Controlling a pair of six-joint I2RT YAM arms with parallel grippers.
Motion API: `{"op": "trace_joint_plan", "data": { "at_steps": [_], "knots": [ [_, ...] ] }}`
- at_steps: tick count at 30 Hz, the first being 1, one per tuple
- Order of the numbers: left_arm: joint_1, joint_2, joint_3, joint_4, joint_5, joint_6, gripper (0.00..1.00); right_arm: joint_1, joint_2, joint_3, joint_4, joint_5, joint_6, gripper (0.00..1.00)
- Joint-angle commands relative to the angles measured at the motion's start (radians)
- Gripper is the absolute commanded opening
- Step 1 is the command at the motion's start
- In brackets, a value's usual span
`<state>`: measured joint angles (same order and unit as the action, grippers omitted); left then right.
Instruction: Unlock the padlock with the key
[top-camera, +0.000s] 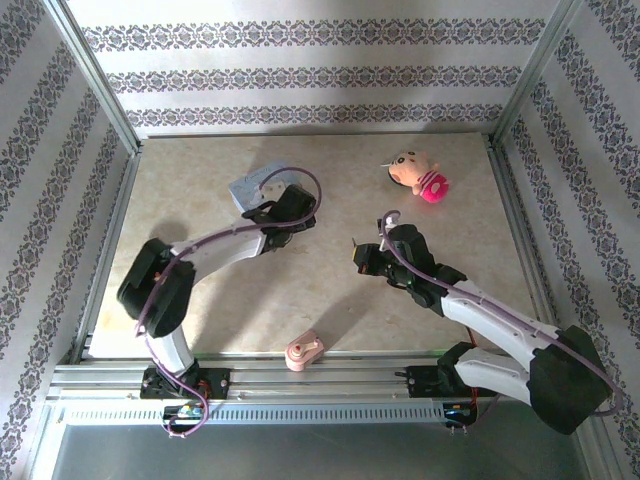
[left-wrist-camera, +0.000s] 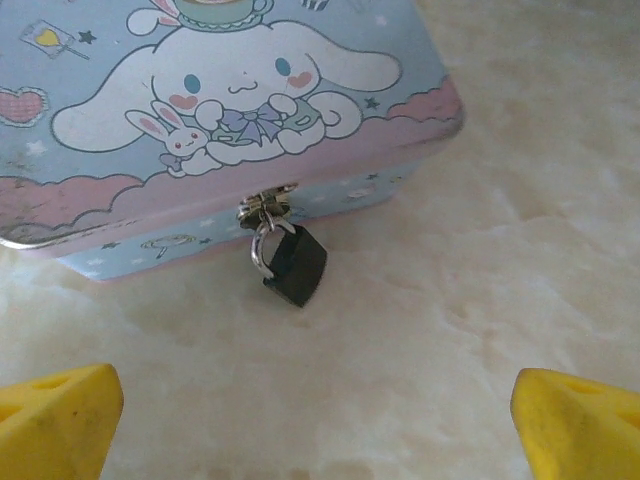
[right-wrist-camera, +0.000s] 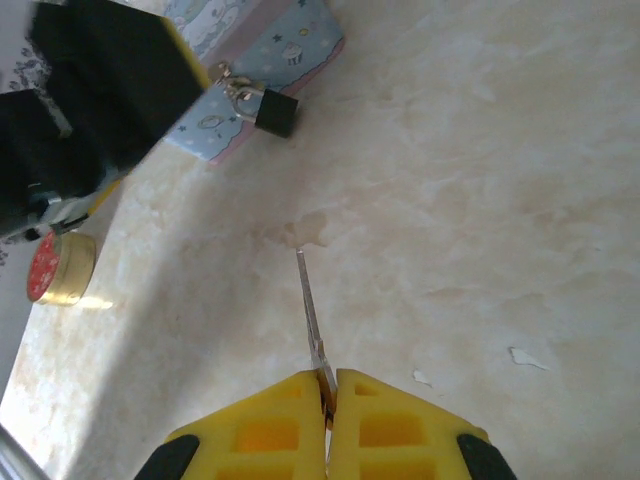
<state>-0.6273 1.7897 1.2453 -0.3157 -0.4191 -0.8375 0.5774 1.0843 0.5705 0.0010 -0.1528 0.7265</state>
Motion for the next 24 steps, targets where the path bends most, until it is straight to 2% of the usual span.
{"op": "trace_joint_plan", "data": {
  "at_steps": [1,8,14,24],
  "knots": [
    [-0.007,0.088,0.100,-0.144,-0.132,-0.069,1.00,-0.013,-0.036,-0.016,-0.061,0.067,-0.019,0.00],
    [-0.002,0.243,0.235,-0.218,-0.183,-0.119,1.00,-0.026,-0.082,-0.037,-0.088,0.084,-0.026,0.00],
    [0.015,0.314,0.288,-0.261,-0.215,-0.162,1.00,-0.047,-0.115,-0.052,-0.088,0.082,-0.020,0.00],
    [0.055,0.426,0.427,-0.447,-0.265,-0.251,0.99,-0.055,-0.127,-0.053,-0.073,0.062,-0.015,0.00]
  ]
}}
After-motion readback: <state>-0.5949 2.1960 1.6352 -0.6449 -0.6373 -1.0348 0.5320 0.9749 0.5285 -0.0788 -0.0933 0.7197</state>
